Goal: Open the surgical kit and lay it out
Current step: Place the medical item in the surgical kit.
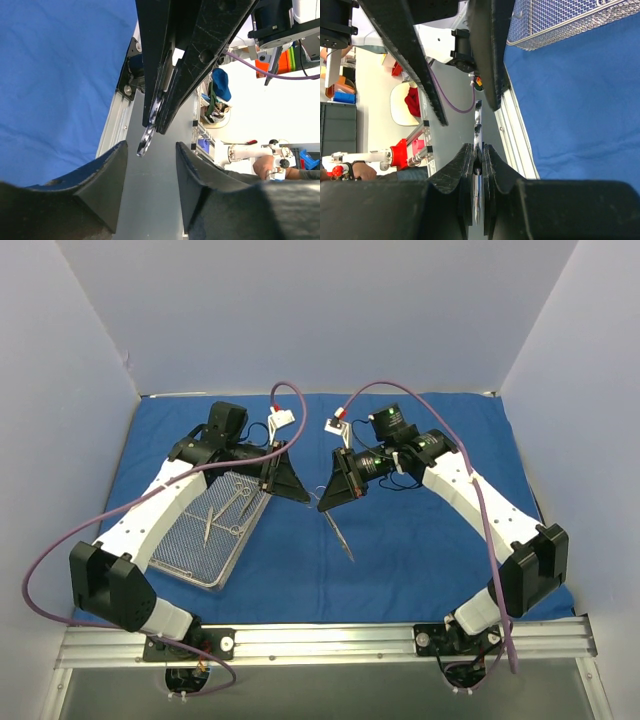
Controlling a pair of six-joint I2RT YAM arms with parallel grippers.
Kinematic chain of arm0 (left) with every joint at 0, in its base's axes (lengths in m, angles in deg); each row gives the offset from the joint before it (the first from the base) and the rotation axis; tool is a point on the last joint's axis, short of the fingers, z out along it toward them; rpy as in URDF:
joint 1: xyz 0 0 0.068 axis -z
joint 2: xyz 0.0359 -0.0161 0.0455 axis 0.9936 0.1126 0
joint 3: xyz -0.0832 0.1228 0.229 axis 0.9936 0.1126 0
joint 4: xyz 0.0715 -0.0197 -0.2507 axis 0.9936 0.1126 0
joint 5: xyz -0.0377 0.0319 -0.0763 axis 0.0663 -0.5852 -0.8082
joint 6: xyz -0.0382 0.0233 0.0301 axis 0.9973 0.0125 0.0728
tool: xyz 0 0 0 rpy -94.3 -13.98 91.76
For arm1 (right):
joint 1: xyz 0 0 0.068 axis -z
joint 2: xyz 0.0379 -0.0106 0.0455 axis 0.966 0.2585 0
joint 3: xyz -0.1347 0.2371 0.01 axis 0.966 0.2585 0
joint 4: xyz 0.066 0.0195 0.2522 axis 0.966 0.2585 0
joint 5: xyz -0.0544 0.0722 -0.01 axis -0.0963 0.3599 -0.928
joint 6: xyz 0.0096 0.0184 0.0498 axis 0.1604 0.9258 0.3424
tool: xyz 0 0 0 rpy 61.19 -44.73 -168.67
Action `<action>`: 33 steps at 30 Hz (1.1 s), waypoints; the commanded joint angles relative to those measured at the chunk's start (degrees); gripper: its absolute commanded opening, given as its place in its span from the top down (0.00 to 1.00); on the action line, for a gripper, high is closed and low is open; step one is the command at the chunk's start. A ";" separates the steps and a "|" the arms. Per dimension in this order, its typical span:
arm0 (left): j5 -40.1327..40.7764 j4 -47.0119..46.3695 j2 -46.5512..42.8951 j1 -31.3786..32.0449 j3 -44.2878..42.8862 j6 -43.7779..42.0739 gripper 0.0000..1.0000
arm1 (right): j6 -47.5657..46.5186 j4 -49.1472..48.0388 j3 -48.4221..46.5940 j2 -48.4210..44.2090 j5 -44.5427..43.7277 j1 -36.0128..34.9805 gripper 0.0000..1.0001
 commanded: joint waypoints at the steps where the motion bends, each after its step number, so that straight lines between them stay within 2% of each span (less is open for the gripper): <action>1: -1.87 -2.01 0.59 0.49 -1.06 -1.10 0.53 | 0.38 -0.50 -1.10 -0.03 2.69 0.20 1.00; 4: -2.04 -1.74 1.03 0.58 -1.77 -1.10 0.60 | 0.64 -0.58 -1.01 -0.03 2.69 0.11 1.00; 7: -2.05 -1.57 1.38 0.75 -2.29 -0.92 0.97 | 0.82 -0.58 -1.19 -0.21 2.17 0.20 1.00; 10: -1.08 -0.96 1.29 0.67 -2.38 -0.92 0.98 | 0.91 -0.06 -1.89 -0.21 0.33 0.37 1.00; 11: 2.31 0.18 1.29 0.67 -2.64 -1.27 0.98 | 0.65 1.94 -3.37 -0.04 -1.60 0.46 0.78; 13: 6.28 2.98 1.38 0.66 -4.22 -2.41 0.98 | -1.10 4.41 -4.96 0.49 -6.86 0.73 0.62; 14: 9.70 3.87 1.73 0.67 -4.84 -2.42 0.98 | -1.46 6.60 -5.75 0.58 -8.80 0.73 0.48; 17: 15.68 4.85 2.61 0.58 -6.86 -0.66 0.98 | -2.08 10.65 -9.18 1.11 -19.84 0.38 0.43; 21: 20.09 5.73 4.28 0.58 -9.67 3.20 0.98 | -2.43 13.21 -13.13 1.20 -30.42 -0.94 0.43; 25: 20.72 3.10 5.51 0.58 -10.20 7.94 0.98 | -3.84 14.80 -15.68 2.24 -38.60 -4.89 0.46; 33: 20.10 2.83 6.48 0.49 -10.29 9.62 0.98 | -3.84 14.36 -16.92 4.54 -48.89 -9.82 0.62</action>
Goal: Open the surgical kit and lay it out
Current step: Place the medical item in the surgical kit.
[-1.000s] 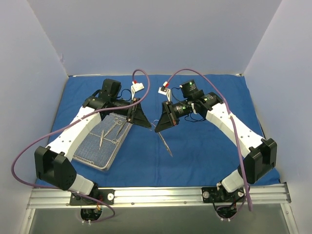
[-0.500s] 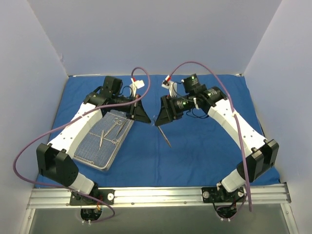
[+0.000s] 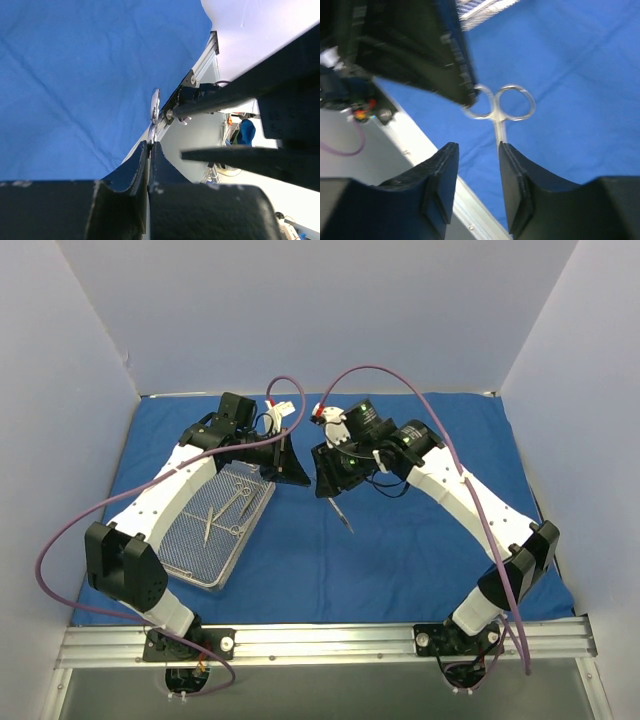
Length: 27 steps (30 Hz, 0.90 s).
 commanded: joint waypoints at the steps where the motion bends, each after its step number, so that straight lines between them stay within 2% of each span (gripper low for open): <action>1: -0.51 -1.70 -0.41 -0.01 -2.93 1.32 0.98 | -0.84 1.48 -1.99 0.91 -8.80 -0.66 0.63; 4: -0.77 -1.87 -0.41 -0.19 -2.49 1.32 0.98 | -1.10 1.31 -1.90 0.73 -11.54 -0.67 0.67; 9: -2.26 -3.54 -0.58 -0.36 -1.43 2.11 0.98 | -2.16 1.22 -1.82 1.00 -12.69 -0.75 0.66; 27: -3.14 -5.20 0.39 -1.24 -1.52 3.77 0.98 | -3.30 -1.33 -1.02 0.56 -7.51 -1.54 0.61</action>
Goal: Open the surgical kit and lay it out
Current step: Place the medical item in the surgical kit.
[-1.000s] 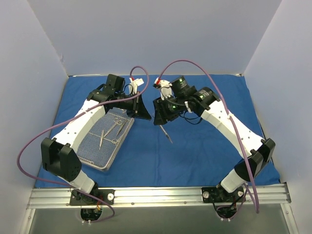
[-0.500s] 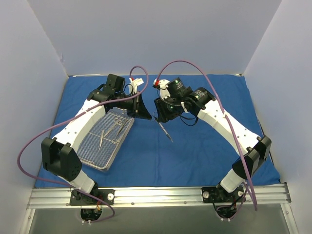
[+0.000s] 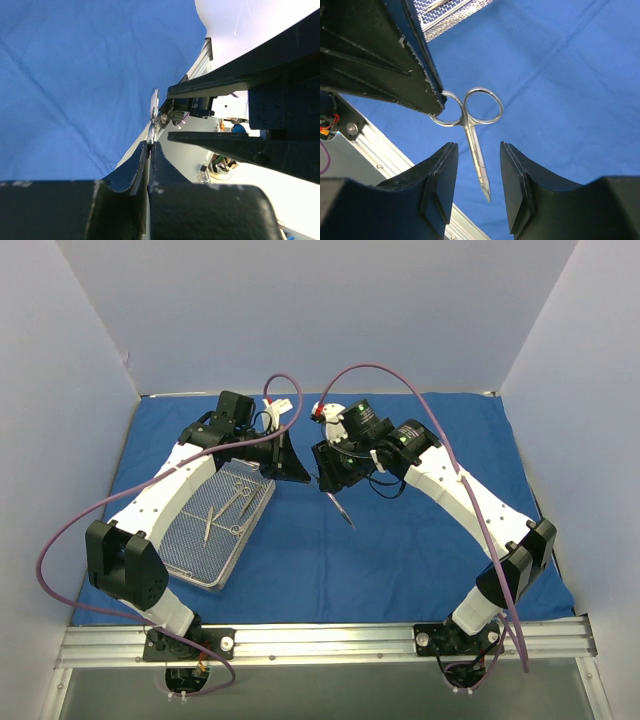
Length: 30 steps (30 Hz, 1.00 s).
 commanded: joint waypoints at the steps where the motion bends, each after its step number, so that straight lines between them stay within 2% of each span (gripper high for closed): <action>1: -2.97 -4.36 -0.27 -0.44 -1.28 1.44 0.98 | -1.14 -0.72 -1.00 -0.51 1.50 -0.69 0.60; 8: -4.55 -6.38 -1.15 -0.96 -0.31 2.85 0.98 | -1.75 -1.07 0.05 0.02 1.67 -0.87 0.61; 20: -4.90 -6.56 -1.06 -1.14 0.30 2.76 0.98 | -2.46 -1.77 1.11 -0.25 0.36 -0.78 0.69; 27: -5.08 -6.56 -0.71 -1.23 0.04 2.85 0.98 | -2.37 -2.12 1.11 0.36 1.15 -0.87 0.75; 30: -5.17 -6.56 -0.45 -1.23 -0.31 2.94 0.98 | -2.46 -2.30 1.28 0.54 1.59 -0.87 0.82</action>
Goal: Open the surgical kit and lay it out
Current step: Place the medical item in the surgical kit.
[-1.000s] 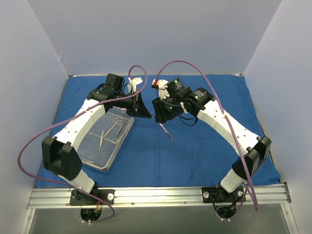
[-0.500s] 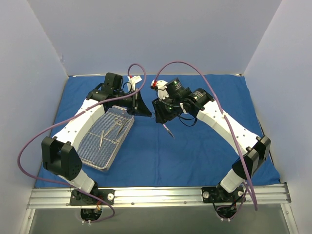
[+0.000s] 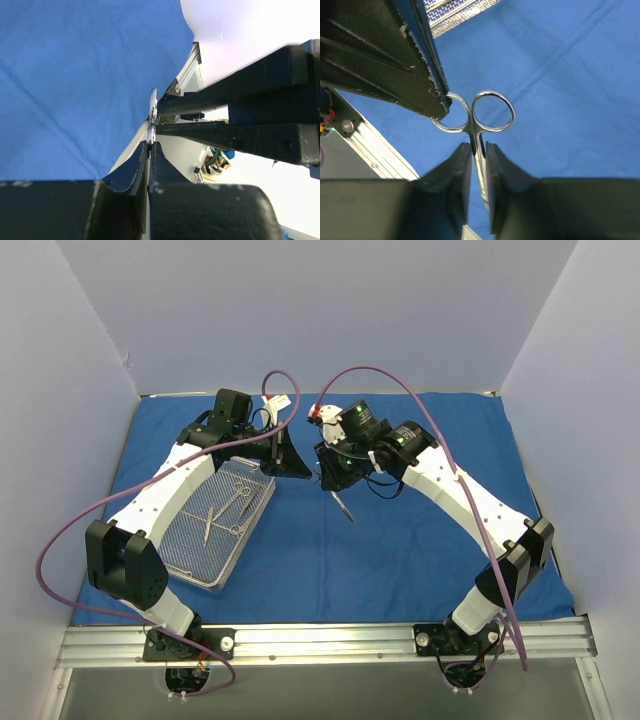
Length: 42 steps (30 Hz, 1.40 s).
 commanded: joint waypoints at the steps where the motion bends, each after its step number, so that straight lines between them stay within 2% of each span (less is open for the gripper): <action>1: -2.17 -2.63 -0.45 -0.37 -0.88 0.18 0.98 | -0.71 -1.10 0.47 0.39 0.89 -0.45 0.89; 3: -2.00 -2.45 -0.27 -0.55 -0.88 0.36 0.98 | -0.80 -1.45 0.74 0.39 1.94 -0.54 0.98; 4: -1.82 -2.36 -0.18 -0.72 -0.79 0.62 0.90 | -0.54 -1.97 1.17 0.39 1.86 -0.54 1.00; 7: -0.17 -1.84 -0.36 -2.39 -0.18 0.45 0.58 | 1.83 -3.64 3.19 0.30 1.24 -0.10 1.00; 8: 0.37 -0.01 -0.45 -3.09 -0.35 -1.21 0.35 | 2.62 -4.26 3.89 0.21 0.89 0.07 1.00; 11: 5.44 5.70 -0.19 -7.57 -3.59 -4.99 0.17 | 6.31 -7.77 7.84 -0.31 0.62 2.53 1.00; 13: 10.02 11.68 0.25 -10.46 -6.93 -8.51 0.12 | 10.42 -11.01 9.43 -0.23 0.10 6.30 1.00; 14: 15.09 14.92 0.52 -11.00 -7.90 -9.74 0.05 | 11.84 -12.16 10.31 -0.05 0.01 7.53 1.00; 15: 16.79 16.00 0.78 -11.36 -8.52 -10.18 0.03 | 13.08 -13.13 10.23 0.73 0.01 8.85 1.00; 17: 19.70 17.15 0.61 -11.80 -9.14 -10.28 0.03 | 17.64 -14.63 9.09 2.14 -3.39 11.93 1.00; 18: 20.75 17.06 0.52 -11.89 -8.88 -10.62 0.06 | 19.40 -14.72 7.09 3.10 -3.85 13.16 1.00; 22: 22.34 17.50 0.61 -11.89 -7.91 -11.59 0.06 | 30.20 -14.98 3.03 8.90 -5.35 19.14 1.00; 23: 22.70 18.02 0.69 -11.89 -7.82 -11.68 0.06 | 35.36 -15.25 2.85 9.52 -5.70 21.32 1.00; 26: 23.75 18.12 1.05 -11.97 -7.56 -12.21 0.06 | 42.25 -16.57 3.11 11.46 -6.75 24.67 1.00; 29: 23.58 18.12 1.40 -12.06 -7.21 -12.56 0.06 | 50.16 -15.34 4.51 11.82 -11.85 26.52 1.00; 35: 25.07 18.38 1.40 -12.68 -5.89 -13.00 0.06 | 65.72 -22.09 19.33 6.29 -12.30 33.55 1.00; 36: 25.25 18.29 1.40 -12.68 -5.63 -13.09 0.06 | 66.69 -25.32 21.55 4.10 -11.95 35.04 1.00; 39: 24.81 18.29 1.40 -13.20 -5.01 -13.09 0.06 | 69.33 -27.45 28.56 0.49 -11.86 38.03 1.00; 42: 22.27 17.33 1.84 -13.82 -4.05 -12.39 0.06 | 69.69 -29.13 34.03 -1.80 -8.88 44.18 1.00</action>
